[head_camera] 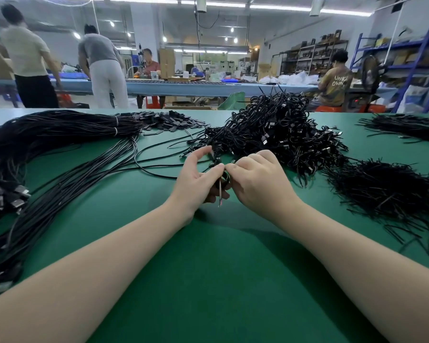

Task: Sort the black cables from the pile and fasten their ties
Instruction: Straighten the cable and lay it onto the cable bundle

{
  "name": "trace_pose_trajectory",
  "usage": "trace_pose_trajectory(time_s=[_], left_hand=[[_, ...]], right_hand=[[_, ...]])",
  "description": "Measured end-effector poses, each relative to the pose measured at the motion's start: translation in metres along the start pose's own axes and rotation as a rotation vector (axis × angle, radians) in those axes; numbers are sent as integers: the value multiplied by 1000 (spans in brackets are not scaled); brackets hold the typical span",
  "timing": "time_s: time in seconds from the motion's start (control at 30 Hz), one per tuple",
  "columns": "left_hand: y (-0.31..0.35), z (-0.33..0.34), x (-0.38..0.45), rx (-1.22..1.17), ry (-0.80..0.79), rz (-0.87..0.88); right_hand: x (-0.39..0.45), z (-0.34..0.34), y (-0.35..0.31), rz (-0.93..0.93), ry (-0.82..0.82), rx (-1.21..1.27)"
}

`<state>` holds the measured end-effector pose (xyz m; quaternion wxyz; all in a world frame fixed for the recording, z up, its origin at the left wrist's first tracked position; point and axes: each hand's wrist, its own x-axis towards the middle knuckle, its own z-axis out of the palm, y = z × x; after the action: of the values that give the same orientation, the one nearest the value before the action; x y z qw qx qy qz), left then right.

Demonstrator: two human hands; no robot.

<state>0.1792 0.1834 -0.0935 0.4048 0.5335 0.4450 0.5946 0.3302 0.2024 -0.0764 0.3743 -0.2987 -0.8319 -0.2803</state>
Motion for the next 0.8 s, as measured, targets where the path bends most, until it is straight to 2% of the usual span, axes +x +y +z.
trace_pose_trajectory(time_s=[0.07,0.17,0.3,0.53,0.67,0.8], left_hand=[[1,-1,0,-40,1,-37],[1,0,2,-54,-18,-62],[-5,1,0,144,9,89],[-5,0,1,313,123,256],[-8,-1,4,358,196,234],[-7,2,2,337,161,185]], right_hand=[[-1,2,-1,30,-22,25],[-2,4,-2,205,-74,160],[-4,8,0,338,-68,295],[-2,9,-2,322,-42,427],[0,8,-8,284,21,339],[0,5,-3,175,48,171]])
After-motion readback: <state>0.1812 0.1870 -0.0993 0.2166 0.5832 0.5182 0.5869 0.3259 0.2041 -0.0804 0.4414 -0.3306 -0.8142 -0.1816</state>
